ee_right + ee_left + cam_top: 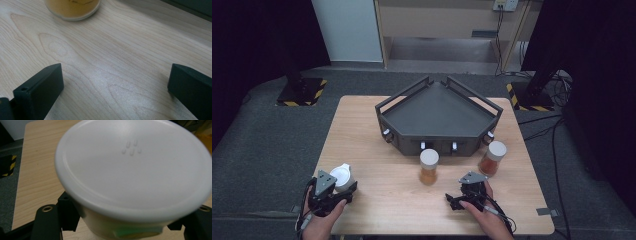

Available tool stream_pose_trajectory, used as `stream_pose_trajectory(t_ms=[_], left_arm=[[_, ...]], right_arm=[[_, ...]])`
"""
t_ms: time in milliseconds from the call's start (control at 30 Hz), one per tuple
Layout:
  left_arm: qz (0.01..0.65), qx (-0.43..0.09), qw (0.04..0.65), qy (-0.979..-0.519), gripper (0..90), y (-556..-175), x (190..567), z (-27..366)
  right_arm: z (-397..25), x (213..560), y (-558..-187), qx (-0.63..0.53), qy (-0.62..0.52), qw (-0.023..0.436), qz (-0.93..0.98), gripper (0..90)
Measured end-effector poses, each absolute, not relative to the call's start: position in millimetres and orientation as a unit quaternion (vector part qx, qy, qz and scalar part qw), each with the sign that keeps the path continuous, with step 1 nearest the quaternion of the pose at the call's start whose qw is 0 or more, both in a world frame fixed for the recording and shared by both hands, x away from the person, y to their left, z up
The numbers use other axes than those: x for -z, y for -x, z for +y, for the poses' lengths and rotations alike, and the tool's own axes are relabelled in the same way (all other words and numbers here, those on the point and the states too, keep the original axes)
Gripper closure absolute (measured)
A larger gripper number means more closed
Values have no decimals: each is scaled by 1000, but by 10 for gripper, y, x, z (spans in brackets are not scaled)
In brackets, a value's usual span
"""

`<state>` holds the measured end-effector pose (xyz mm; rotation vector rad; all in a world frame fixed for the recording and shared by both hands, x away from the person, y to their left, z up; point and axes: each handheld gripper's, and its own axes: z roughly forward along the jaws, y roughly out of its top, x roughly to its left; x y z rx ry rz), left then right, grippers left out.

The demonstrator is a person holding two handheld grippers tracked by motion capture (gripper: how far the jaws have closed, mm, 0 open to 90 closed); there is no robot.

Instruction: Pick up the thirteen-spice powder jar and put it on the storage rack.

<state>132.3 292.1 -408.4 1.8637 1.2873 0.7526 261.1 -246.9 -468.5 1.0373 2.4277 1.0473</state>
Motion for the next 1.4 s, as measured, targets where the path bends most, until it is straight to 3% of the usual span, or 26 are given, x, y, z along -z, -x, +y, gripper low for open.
stream_pose_trajectory(t_ms=[700,1400], left_arm=[[437,-285,381,-764,293,-1496,3706,2795],[381,-235,397,-801,293,-2130,3753,2748]], right_arm=[[-2469,4685,-2612,-365,-361,150,845,4],[-2470,4684,-2613,-364,-361,150,845,4]])
